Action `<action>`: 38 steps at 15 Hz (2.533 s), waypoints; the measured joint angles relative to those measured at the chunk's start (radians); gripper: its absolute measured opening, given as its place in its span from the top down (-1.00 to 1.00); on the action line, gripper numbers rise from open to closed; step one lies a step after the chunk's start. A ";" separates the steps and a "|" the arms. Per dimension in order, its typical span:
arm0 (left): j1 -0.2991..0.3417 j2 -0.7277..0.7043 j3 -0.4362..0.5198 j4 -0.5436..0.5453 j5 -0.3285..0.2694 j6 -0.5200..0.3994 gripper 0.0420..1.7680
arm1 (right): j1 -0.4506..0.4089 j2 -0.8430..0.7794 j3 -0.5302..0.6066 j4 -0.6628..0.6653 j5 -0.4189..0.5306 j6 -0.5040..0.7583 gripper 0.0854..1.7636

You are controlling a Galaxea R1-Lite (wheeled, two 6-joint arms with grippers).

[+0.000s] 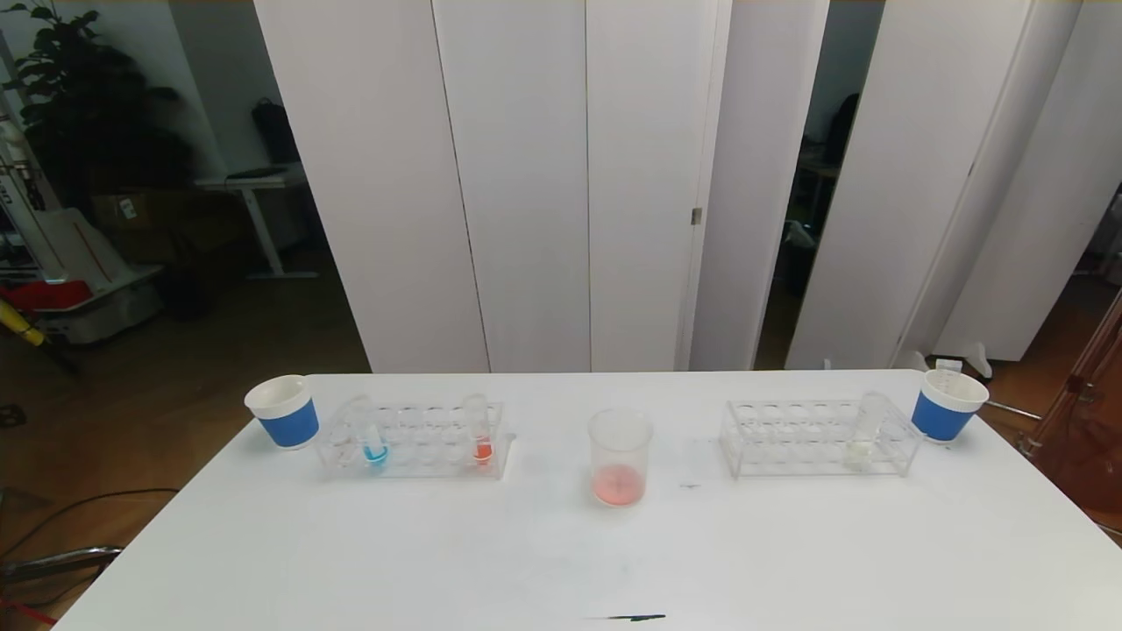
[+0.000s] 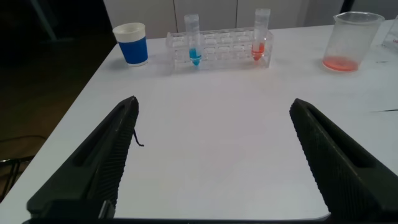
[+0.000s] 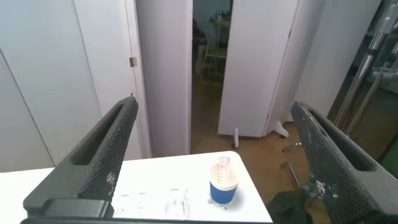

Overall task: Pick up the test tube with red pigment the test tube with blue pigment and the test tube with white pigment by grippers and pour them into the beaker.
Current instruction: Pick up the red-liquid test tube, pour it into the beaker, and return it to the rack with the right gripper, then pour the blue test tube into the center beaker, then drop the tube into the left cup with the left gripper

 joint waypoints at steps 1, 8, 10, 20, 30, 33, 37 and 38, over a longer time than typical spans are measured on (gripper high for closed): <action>0.000 0.000 0.000 0.000 0.000 0.000 -0.97 | 0.005 -0.096 0.005 0.071 0.011 0.000 -0.99; 0.000 0.000 0.000 0.000 0.000 0.000 -0.97 | 0.090 -0.770 0.030 0.706 0.059 -0.002 -0.99; 0.000 0.000 0.000 0.000 0.000 0.000 -0.97 | 0.121 -0.939 0.075 0.849 0.060 0.000 -0.99; 0.000 0.000 0.000 0.000 0.000 0.000 -0.97 | 0.153 -1.179 0.673 0.684 0.061 0.033 -0.99; 0.000 0.000 0.000 0.000 0.000 0.000 -0.97 | 0.153 -1.180 0.704 0.678 0.046 0.030 -0.99; 0.000 0.000 0.000 0.000 0.000 0.000 -0.97 | 0.153 -1.180 0.704 0.678 0.046 0.030 -0.99; 0.000 0.000 0.000 0.000 0.000 0.000 -0.97 | 0.153 -1.180 0.704 0.679 0.046 0.030 -0.99; 0.000 0.000 0.000 0.000 0.000 0.000 -0.97 | 0.153 -1.180 0.704 0.675 0.047 0.031 -0.99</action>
